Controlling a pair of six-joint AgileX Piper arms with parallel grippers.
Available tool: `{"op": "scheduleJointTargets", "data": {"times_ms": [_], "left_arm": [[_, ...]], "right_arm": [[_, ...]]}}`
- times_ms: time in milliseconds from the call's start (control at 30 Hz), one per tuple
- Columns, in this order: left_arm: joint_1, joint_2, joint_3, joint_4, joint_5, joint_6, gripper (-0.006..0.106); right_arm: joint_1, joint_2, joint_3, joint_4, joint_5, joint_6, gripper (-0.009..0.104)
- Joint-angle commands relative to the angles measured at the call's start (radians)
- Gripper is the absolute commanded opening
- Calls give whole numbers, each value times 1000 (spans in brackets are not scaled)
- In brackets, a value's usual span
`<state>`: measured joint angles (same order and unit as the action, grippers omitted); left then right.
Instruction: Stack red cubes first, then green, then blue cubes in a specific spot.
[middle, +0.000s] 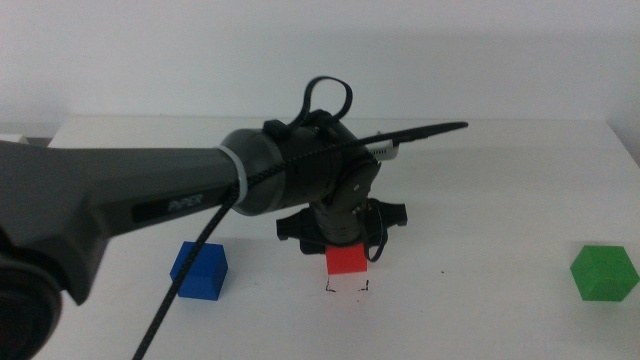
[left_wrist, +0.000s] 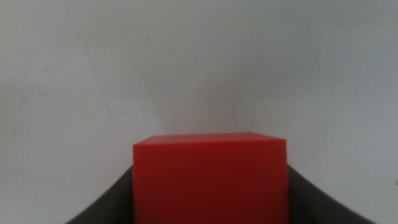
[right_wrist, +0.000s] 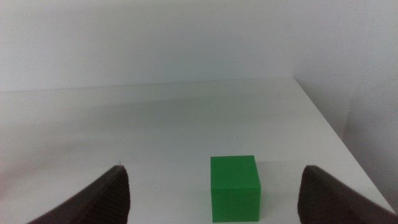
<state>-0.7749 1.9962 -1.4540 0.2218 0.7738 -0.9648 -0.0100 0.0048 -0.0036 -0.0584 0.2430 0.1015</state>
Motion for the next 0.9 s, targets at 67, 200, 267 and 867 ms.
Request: {"op": "scheduleJointTargets", "data": {"times_ms": [67,200,267,867], "left_arm": [[-5,9,7,-21,4,-2,19],[-5,25,7,-21,9,4,19],[-5,36,7,-24,9,26,19],[-5,61,7,-72,-30,90,41]], "right_arm": [[2,-5,4,-13,-11,-4,93],[2,-5,4,-13,-11,-4,93],[2,-5,4,-13,-11,-4,93],[2,-5,4,-13,-11,-4,93]]}}
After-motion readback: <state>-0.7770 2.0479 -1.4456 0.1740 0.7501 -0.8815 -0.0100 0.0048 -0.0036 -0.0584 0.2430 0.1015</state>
